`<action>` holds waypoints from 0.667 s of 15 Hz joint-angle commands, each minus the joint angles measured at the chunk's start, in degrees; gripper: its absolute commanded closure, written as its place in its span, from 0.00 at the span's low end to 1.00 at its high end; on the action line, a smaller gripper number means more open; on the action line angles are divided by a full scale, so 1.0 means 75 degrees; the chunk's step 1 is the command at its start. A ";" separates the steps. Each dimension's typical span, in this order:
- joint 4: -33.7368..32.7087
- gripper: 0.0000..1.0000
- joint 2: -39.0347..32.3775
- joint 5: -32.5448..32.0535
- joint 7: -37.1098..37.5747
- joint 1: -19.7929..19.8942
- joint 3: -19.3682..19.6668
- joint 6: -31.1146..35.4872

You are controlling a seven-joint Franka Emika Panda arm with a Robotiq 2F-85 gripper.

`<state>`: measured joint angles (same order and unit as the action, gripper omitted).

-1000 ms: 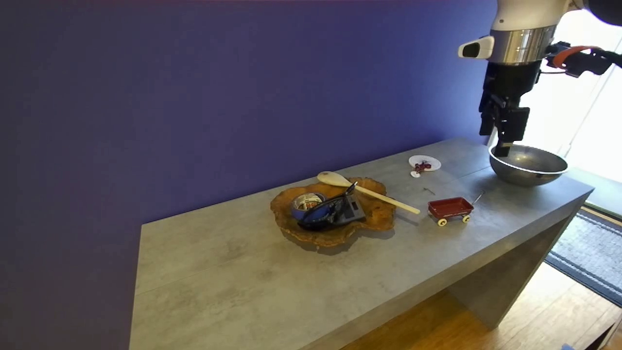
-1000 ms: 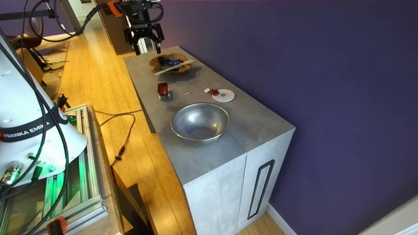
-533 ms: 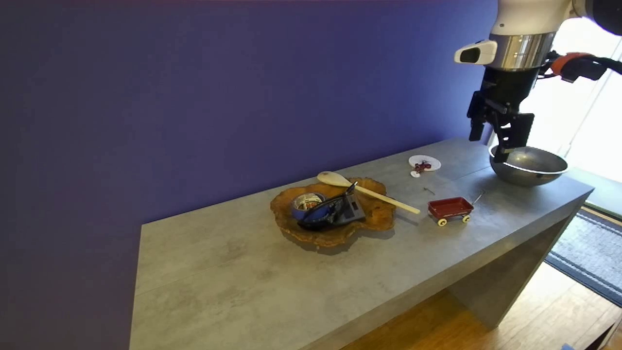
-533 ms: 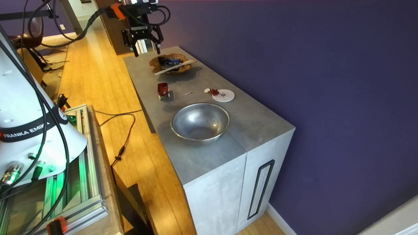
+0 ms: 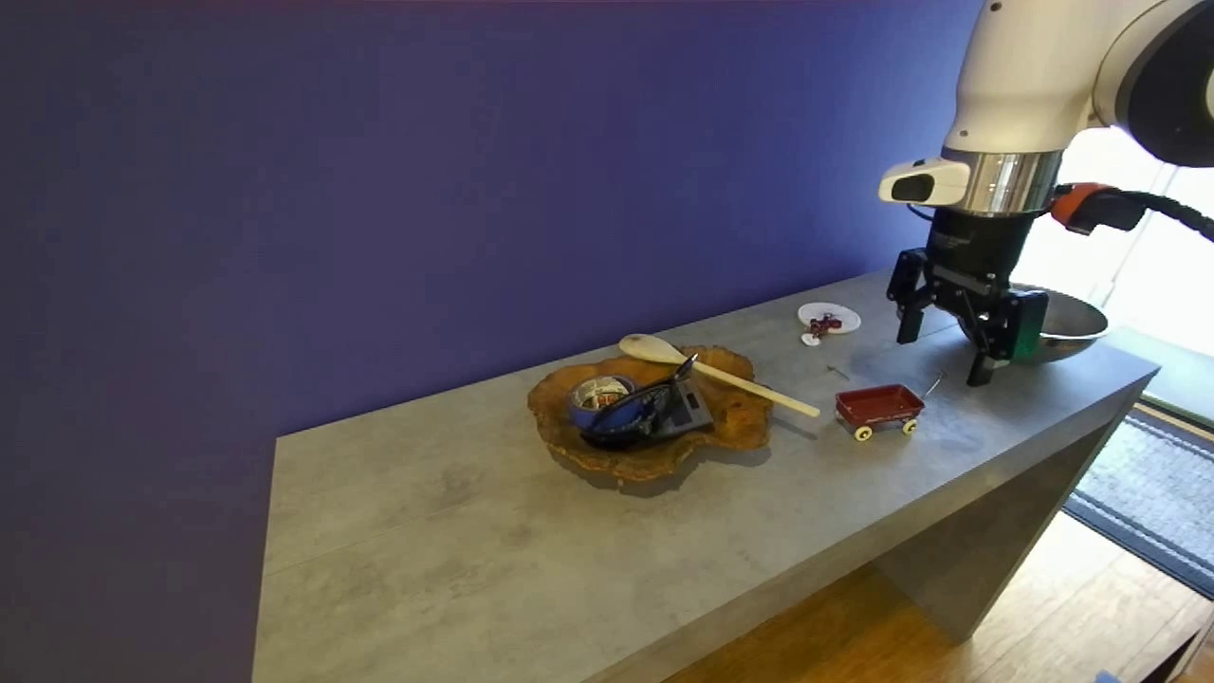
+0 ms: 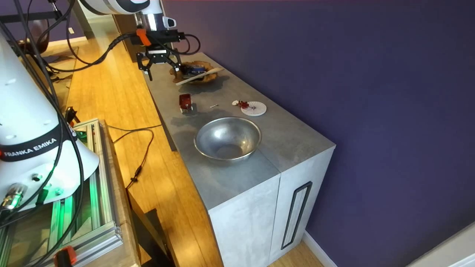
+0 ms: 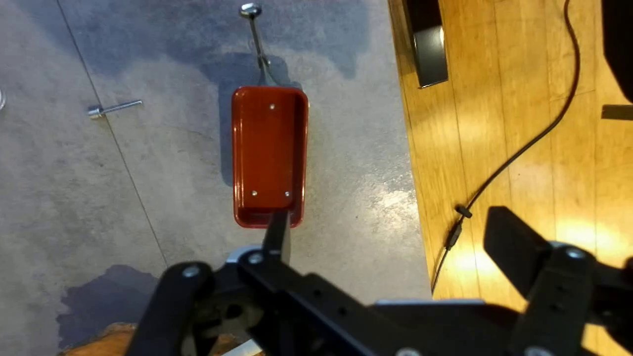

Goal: Pick up the red trolley and roll it on the table three times

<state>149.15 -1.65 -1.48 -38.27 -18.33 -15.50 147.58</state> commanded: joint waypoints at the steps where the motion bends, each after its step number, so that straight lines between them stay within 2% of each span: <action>1: -0.0039 0.00 -0.0054 -0.0015 -0.0001 0.0107 -0.0109 0.0000; 4: -0.0177 0.00 -0.0548 0.0012 0.0100 0.0232 0.0007 -0.0061; 10: -0.0176 0.00 -0.1368 0.0436 -0.0671 0.0799 -0.0224 0.1450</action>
<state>148.87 -8.74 -0.13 -40.72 -14.67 -15.61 153.67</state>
